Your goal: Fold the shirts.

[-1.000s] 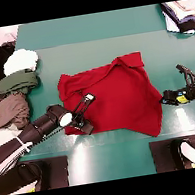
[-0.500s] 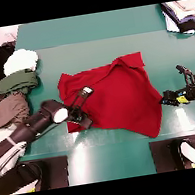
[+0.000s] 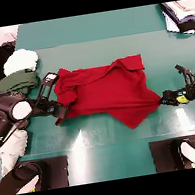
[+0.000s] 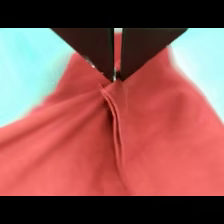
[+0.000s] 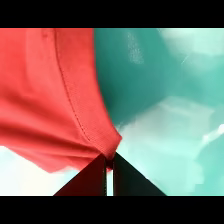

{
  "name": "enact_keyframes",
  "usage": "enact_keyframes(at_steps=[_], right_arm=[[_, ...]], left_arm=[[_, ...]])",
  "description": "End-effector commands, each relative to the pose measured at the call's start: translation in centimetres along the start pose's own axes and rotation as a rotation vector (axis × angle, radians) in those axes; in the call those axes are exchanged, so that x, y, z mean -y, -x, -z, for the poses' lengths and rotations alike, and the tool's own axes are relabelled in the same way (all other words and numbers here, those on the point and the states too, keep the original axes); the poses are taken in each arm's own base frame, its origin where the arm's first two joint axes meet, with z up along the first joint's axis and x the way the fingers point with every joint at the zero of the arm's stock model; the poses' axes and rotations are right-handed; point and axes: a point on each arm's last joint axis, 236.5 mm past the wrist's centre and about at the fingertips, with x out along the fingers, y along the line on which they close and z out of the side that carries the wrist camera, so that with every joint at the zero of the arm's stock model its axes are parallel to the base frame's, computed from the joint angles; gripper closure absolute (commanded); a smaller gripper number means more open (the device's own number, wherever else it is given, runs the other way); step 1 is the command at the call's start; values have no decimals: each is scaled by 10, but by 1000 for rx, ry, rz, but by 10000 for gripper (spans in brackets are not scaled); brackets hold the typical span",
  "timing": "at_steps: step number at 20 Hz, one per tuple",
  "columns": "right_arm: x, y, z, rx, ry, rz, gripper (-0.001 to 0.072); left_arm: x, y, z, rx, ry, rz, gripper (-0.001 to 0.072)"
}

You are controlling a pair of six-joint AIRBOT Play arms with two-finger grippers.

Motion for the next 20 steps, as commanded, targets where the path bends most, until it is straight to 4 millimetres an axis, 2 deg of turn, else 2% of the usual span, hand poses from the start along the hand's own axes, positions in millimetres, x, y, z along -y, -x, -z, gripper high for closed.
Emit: enact_keyframes(at_steps=[1,4,5,6,8,11,13,15,16,18,20], right_arm=[[-10,17,-11,27,25,-12,696],[-21,34,-23,63,53,-19,696],[-21,38,-25,68,60,-15,696],[-19,42,-27,73,67,-1,696],[-7,51,-28,69,89,71,696],[5,68,-26,54,103,141,697],[-1,75,-30,69,114,134,696],[-19,80,-38,104,140,89,696],[-32,86,-47,142,163,62,697],[-56,107,-70,249,213,34,697],[-79,141,-94,378,257,15,696]], left_arm=[[-5,5,-7,43,63,22,680],[31,10,-30,132,92,181,680],[31,11,-31,140,91,181,680],[23,9,-30,136,99,147,680],[-8,8,-27,126,127,50,680],[-72,13,-17,115,288,-46,680],[-103,18,-2,86,367,-80,680],[-110,25,-1,91,393,-63,680],[-112,34,-12,129,386,-56,680],[-120,73,-53,267,373,-74,680],[-127,139,-102,452,323,-124,679]])
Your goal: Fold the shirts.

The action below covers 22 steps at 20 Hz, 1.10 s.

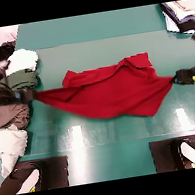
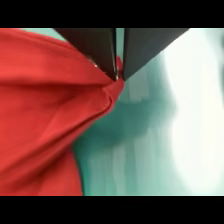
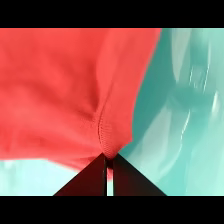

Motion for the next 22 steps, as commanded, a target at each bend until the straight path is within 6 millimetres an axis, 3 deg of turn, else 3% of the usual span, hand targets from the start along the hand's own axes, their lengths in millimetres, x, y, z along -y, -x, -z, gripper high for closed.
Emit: enact_keyframes(at_steps=[1,3,5,7,9,13,16,18,19,20,21,22], right_arm=[[-30,48,-59,228,64,-29,697],[-49,95,-94,392,115,-31,697],[-66,146,-120,546,166,-17,697],[-84,192,-134,672,204,-11,697],[-101,235,-139,776,250,-3,697],[-131,308,-138,959,328,10,697],[-151,370,-129,1147,375,34,697],[-152,407,-119,1245,353,83,698],[-148,412,-116,1247,328,102,698],[-137,404,-116,1204,287,123,698],[-127,385,-118,1125,247,127,698],[-112,353,-126,1005,200,127,698]], left_arm=[[10,83,-95,294,-51,-11,679],[22,160,-148,508,-102,-34,679],[31,234,-177,678,-145,-71,679],[39,290,-186,784,-172,-94,679],[48,328,-181,837,-189,-94,679],[61,378,-167,926,-210,-86,679],[87,416,-158,1016,-234,-5,679],[106,432,-154,1055,-272,62,679],[112,432,-153,1055,-288,83,679],[112,426,-154,1041,-297,83,679],[108,408,-160,1003,-286,83,679],[101,381,-167,943,-270,77,679]])
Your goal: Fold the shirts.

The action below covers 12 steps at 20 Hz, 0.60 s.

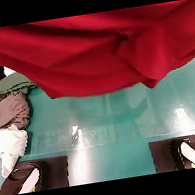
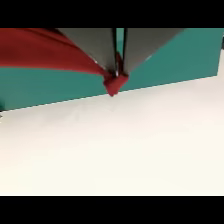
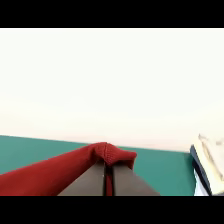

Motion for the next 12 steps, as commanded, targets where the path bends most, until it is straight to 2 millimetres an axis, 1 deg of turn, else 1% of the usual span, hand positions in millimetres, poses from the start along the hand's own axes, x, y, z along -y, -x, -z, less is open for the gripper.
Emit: enact_keyframes(at_steps=[1,2,4,5,6,8,10,11,12], right_arm=[[26,-32,65,-272,-106,63,698],[35,-53,107,-419,-151,67,698],[52,-89,204,-754,-244,75,698],[58,-103,245,-885,-277,75,698],[63,-120,282,-981,-306,72,698],[70,-159,340,-1060,-346,72,698],[71,-197,387,-1065,-368,74,697],[70,-211,405,-1059,-370,76,696],[69,-224,419,-1049,-374,76,695]], left_arm=[[-5,-44,48,-143,32,30,680],[-12,-70,85,-252,58,35,679],[-24,-119,163,-466,119,44,679],[-27,-141,199,-552,153,56,679],[-31,-165,235,-629,189,66,679],[-35,-207,298,-740,260,89,679],[-41,-241,358,-820,315,92,678],[-43,-252,384,-857,338,92,678],[-44,-258,410,-904,354,89,675]])
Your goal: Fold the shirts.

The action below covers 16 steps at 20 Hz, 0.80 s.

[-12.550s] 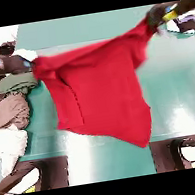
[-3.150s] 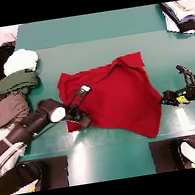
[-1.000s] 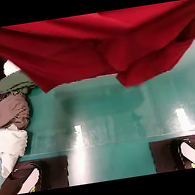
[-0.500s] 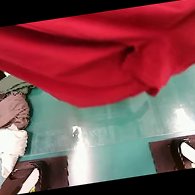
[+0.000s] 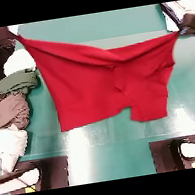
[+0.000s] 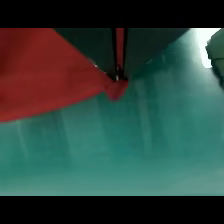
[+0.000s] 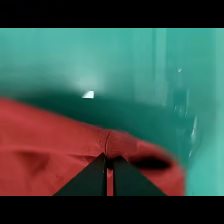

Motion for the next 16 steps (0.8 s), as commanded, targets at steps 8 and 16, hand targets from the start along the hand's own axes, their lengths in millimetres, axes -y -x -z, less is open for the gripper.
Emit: enact_keyframes(at_steps=[8,16], right_arm=[[11,-55,23,-109,66,-7,301],[-1,-29,119,-234,32,-163,376]], left_arm=[[-45,-62,91,-363,122,24,187],[-23,-33,266,-570,285,85,187]])
